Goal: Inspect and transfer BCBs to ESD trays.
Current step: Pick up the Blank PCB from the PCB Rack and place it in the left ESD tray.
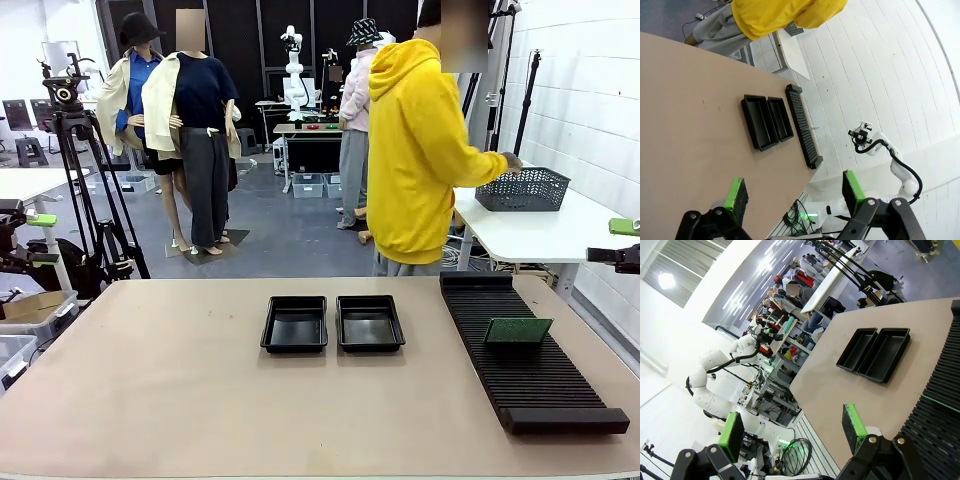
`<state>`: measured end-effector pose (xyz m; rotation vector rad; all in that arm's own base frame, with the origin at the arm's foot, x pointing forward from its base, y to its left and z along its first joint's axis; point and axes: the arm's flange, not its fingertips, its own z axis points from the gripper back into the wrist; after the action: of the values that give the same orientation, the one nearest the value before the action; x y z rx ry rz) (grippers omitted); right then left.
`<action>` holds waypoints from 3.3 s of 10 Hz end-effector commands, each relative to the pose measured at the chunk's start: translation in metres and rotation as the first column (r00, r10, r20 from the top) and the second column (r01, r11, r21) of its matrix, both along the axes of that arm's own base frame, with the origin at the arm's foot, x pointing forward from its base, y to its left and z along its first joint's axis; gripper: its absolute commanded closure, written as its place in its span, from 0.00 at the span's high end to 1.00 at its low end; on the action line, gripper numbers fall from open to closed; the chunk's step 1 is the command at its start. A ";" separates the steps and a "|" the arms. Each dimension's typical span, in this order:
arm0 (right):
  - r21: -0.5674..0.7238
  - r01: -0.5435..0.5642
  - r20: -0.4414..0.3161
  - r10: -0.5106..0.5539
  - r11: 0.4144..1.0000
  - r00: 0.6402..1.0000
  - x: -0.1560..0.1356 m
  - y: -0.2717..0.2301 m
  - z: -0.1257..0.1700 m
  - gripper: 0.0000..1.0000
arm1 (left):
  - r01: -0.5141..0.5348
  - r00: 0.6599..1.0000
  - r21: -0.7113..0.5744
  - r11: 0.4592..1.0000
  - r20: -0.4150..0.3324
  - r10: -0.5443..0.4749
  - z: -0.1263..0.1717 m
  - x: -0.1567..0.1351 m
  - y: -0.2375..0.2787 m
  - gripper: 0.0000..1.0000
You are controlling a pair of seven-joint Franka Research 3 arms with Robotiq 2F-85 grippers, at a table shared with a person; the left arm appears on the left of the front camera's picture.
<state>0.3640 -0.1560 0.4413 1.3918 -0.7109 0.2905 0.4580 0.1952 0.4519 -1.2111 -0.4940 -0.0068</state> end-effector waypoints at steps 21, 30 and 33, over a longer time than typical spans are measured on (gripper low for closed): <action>-0.777 -0.163 -0.259 -0.073 0.607 0.963 0.037 0.058 0.115 1.00 | -0.004 1.000 -0.004 1.000 -0.006 0.004 0.002 -0.001 0.000 1.00; -0.949 -0.311 -0.303 0.114 0.055 0.946 0.089 0.100 0.096 1.00 | -0.004 1.000 -0.004 1.000 -0.006 0.004 0.002 -0.001 0.000 1.00; -0.935 -0.347 -0.353 0.240 -0.070 0.904 0.104 0.119 0.081 1.00 | -0.004 1.000 -0.004 1.000 -0.006 0.004 0.002 -0.001 0.000 1.00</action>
<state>0.4579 -0.0388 0.5257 0.0540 0.0545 0.8486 0.4582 0.1949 0.4514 -1.2113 -0.4926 -0.0068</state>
